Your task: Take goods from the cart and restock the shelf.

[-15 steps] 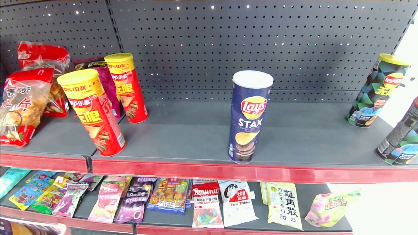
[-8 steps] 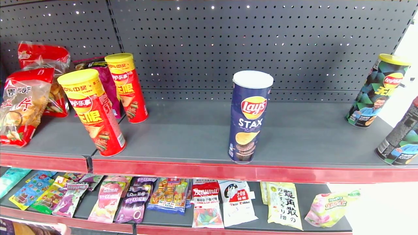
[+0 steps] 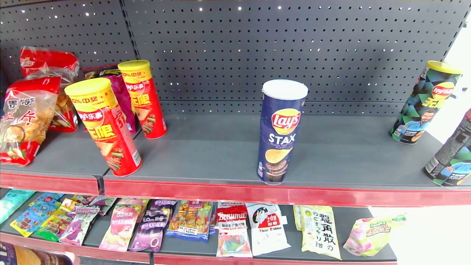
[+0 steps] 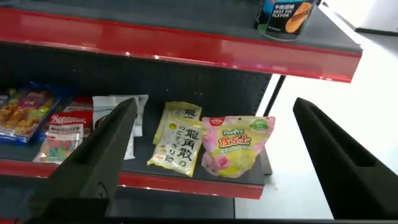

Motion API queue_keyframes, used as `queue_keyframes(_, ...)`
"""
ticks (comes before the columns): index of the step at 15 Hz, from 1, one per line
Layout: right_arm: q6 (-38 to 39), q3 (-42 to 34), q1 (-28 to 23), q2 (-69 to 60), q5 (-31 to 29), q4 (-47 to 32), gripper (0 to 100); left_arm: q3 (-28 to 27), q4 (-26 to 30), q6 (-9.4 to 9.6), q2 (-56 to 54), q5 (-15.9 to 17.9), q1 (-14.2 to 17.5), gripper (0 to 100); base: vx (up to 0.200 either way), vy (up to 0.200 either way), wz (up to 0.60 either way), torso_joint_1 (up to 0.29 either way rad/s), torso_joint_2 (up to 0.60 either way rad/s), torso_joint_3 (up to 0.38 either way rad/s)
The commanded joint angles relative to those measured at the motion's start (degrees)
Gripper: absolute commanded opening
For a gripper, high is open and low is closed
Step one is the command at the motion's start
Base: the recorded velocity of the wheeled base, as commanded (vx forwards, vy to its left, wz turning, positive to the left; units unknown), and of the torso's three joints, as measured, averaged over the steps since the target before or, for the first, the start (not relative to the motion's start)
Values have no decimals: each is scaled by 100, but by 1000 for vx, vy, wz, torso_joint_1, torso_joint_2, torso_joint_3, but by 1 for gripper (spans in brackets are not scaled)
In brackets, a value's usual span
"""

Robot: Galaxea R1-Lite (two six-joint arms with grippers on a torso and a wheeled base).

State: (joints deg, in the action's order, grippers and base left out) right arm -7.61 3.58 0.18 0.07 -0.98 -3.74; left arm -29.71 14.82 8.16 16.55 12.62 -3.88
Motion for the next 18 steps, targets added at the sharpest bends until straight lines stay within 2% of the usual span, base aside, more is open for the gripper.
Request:
queue_keyframes(1, 102, -86, -1, 19, -17, 23, 100, -17, 3, 2, -3, 21, 1, 0, 0, 0, 0, 0, 0, 0)
queue_keyframes(2, 128, -86, -1, -7, -17, 31, 100, -44, 3, -7, -12, 39, -8, 0, 0, 0, 0, 0, 0, 0)
queue_keyframes(4, 471, -104, -1, -7, -26, 84, 100, -70, 3, -209, -12, 39, -8, 0, 0, 0, 0, 0, 0, 0)
queue_keyframes(7, 348, -112, -1, -7, 484, 102, 100, -17, -164, -227, 6, 48, -8, 0, 0, 0, 0, 0, 0, 0)
queue_keyframes(9, 576, -104, -1, 19, 704, 93, 100, -26, -261, -253, 76, 39, 1, 0, 0, 0, 0, 0, 0, 0)
queue_keyframes(10, 734, -112, -36, 28, 555, 102, 100, -17, -261, -253, 76, 39, -8, 0, 0, 0, 0, 0, 0, 0)
queue_keyframes(12, 682, -156, -27, -7, -166, 190, 100, -44, -269, -253, 76, 21, -8, 0, 0, 0, 0, 0, 0, 0)
queue_keyframes(13, 576, -358, -27, -7, -272, 735, 100, -61, -331, -253, 85, 13, -8, 0, 0, 0, 0, 0, 0, 0)
queue_keyframes(15, 567, -358, -18, -7, -263, 673, 100, -44, -349, -253, 76, 13, -8, 0, 0, 0, 0, 0, 0, 0)
queue_keyframes(18, 427, -350, -18, -7, 203, 357, 100, -9, -349, -253, 120, 39, -8, 0, 0, 0, 0, 0, 0, 0)
